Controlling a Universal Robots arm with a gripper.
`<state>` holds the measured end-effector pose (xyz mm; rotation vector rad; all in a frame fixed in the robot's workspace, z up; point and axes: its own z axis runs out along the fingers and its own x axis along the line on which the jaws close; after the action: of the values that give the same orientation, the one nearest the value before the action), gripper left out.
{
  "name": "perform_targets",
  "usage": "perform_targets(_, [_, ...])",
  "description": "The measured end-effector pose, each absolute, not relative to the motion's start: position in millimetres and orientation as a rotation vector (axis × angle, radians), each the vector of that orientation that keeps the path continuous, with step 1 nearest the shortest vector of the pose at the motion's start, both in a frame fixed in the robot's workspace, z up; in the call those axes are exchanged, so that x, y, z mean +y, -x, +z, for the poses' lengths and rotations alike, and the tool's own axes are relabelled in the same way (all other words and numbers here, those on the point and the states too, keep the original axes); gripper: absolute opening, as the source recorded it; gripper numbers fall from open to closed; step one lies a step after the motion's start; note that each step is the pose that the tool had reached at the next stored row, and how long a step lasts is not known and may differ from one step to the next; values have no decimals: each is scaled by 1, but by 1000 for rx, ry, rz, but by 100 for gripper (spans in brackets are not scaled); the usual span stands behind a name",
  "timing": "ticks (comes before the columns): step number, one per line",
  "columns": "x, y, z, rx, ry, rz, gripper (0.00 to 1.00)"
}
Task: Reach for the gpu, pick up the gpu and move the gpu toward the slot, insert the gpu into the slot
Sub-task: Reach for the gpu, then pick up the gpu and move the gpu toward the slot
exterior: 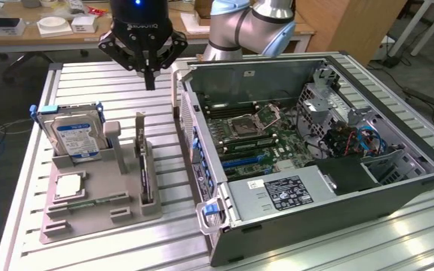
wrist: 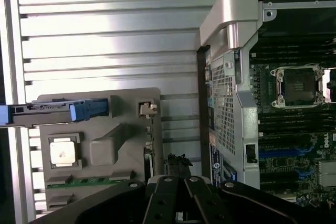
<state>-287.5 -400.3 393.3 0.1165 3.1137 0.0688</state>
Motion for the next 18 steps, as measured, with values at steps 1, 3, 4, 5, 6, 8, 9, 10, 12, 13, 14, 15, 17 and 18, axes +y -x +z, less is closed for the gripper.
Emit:
perform_targets(1, [-400,289,393,3114,-117,69,10])
perform_targets(3, [-400,293,393,3114,-117,69,10])
perform_targets(4, [-400,294,393,3114,-117,69,10])
perform_targets(5, [-400,295,393,3114,-116,69,10])
perform_targets(6, [-400,297,393,3114,-117,69,10])
perform_targets(8, [-400,300,393,3114,-117,69,10])
perform_targets(9, [-401,301,393,3114,-117,69,10])
perform_targets(10, [-401,302,393,3114,-117,69,10])
perform_targets(12, [-401,305,393,3114,-117,69,10])
perform_targets(13, [-401,305,393,3114,-117,69,10])
perform_targets(14, [-401,305,393,3114,-117,69,10])
perform_targets(15, [-401,305,393,3114,-117,69,10])
perform_targets(17, [-401,305,393,3114,-117,69,10])
perform_targets(18, [-401,305,393,3114,-117,69,10])
